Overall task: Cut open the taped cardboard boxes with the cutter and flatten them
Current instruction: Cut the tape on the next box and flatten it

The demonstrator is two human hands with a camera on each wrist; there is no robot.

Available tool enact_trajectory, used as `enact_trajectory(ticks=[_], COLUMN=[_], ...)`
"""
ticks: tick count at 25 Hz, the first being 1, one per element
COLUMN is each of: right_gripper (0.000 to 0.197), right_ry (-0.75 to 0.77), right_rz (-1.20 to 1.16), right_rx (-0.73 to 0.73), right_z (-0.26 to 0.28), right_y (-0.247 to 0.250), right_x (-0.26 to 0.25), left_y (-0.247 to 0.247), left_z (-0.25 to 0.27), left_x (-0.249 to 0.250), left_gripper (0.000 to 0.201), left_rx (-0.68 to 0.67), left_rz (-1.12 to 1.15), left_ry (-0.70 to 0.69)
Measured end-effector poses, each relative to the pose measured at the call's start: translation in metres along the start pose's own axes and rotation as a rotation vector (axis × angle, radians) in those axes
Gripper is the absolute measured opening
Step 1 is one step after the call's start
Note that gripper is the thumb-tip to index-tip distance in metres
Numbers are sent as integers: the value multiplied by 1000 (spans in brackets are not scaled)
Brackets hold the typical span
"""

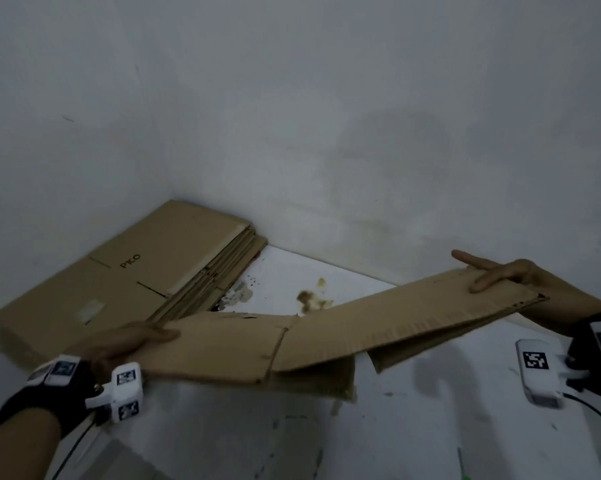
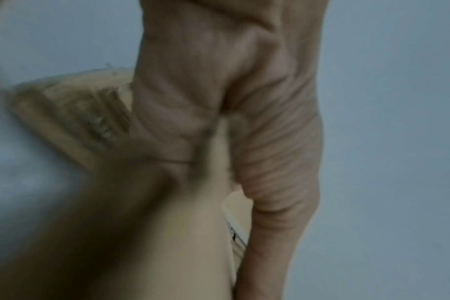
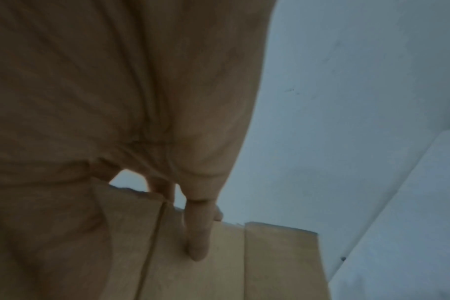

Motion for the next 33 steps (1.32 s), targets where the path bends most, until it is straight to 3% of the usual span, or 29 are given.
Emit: enact_trajectory(ticks=[1, 4, 5, 7, 8, 9, 11, 13, 16, 20, 22, 25, 27, 30, 33], right_gripper=[36, 44, 46, 22, 24, 39, 44, 26, 31, 45, 45, 37, 42, 50, 54], right_ry=[-5, -63, -76, -98, -130, -183, -294, -425, -637, -760, -729, -524, -393, -271, -152], right_rz=[-69, -195, -230, -348, -445, -555, -687, -570, -266, -293, -394, -660, -835, -1080, -1179], right_rx=[1, 106, 145, 235, 282, 328, 399, 456, 432, 318, 288, 260, 275, 254, 339], right_z=[-4, -8, -9, -10, -12, -14, -18, -22, -21, -21, -24, -35, -54, -91, -134], right_y=[-2, -15, -22, -37, -41, -46, -53, -54, -46, -55, -66, -95, -131, -206, -291], right_x=[1, 10, 14, 20, 20, 20, 17, 14, 16, 9, 4, -7, -9, -3, -5], left_y=[-9, -22, -28, -44, -53, -60, -70, -72, -67, -42, -22, 23, 59, 88, 79], left_z=[12, 17, 13, 7, 9, 7, 0, -1, 4, 28, 42, 42, 35, 32, 35], left_x=[6, -11, -19, -30, -31, -33, -39, -39, -24, 29, 71, 143, 171, 183, 156], left_gripper=[42, 79, 83, 89, 95, 97, 92, 84, 66, 60, 48, 72, 95, 101, 92], left_rx=[-42, -169, -166, -114, -63, -27, 28, 68, 81, 177, 335, 533, 672, 843, 690], left_rz=[-123, -268, -268, -212, -156, -84, 57, 163, 276, 143, -97, -495, -598, -505, -230], left_ry=[54, 202, 216, 203, 193, 197, 169, 134, 58, -175, -286, -428, -421, -344, -370])
Point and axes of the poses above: each hand's wrist, its own z-axis away from the middle knuckle, its own y-axis out of the back of the hand, x = y × z, the point moved 3 cm from there along -z, towards the middle knuckle, and after that the axes turned 3 degrees about z, right-handed, at the moved point
